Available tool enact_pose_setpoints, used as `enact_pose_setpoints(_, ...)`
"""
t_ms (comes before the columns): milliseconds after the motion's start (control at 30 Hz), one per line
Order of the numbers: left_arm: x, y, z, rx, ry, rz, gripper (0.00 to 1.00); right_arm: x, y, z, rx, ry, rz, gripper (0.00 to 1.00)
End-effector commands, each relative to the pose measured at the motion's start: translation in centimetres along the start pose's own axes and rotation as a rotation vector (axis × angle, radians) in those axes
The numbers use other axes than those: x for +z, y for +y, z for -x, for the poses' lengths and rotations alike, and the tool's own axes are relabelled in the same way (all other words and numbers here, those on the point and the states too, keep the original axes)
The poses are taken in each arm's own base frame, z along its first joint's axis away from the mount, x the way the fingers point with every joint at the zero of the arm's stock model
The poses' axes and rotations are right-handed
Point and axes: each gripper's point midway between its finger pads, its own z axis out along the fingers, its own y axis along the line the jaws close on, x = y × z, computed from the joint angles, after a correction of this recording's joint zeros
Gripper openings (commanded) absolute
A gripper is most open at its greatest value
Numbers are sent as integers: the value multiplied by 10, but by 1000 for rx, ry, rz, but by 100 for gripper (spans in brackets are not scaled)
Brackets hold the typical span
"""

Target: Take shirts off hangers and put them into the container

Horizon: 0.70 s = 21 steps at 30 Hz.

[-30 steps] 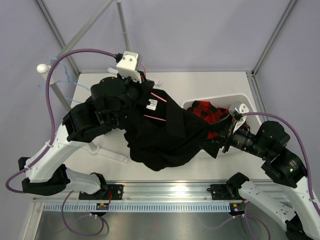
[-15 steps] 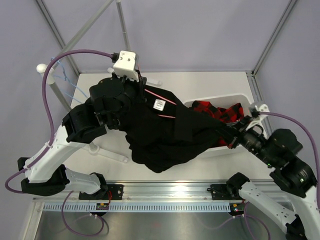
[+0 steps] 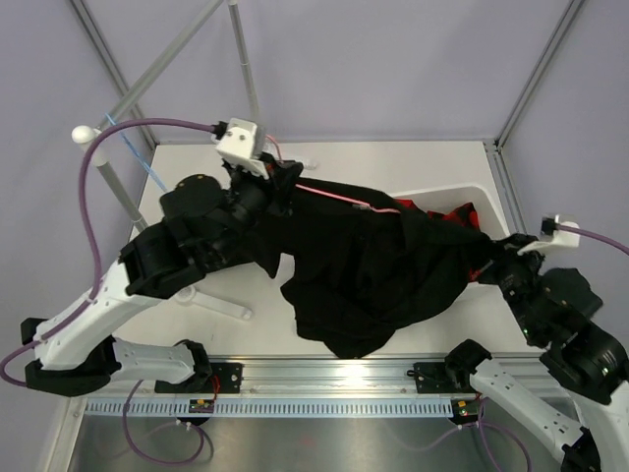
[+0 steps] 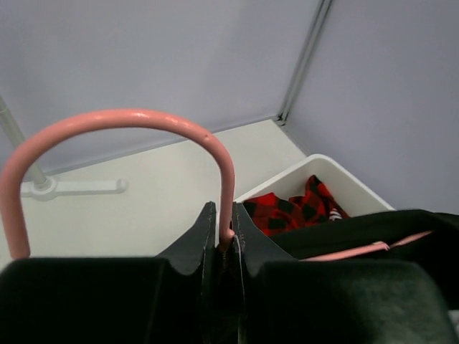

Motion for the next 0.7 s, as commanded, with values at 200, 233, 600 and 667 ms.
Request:
enact_pose_setpoints(200,-66,26,89,-198,-241,-92,0,56,98,-97,-132,471,388,0)
enact_pose_setpoints(233,-68,26,88,-201,-238,-94,0,60,108,-102,-123,500,427,0)
enact_pose_setpoints(600,-48,8,62,-131,-129,-127,0,42,153,-67,-101,394,679,77)
enact_pose_setpoints(667,-45,5,58,-112,-92,-131,0,30,144,-44,-178,319,662,94)
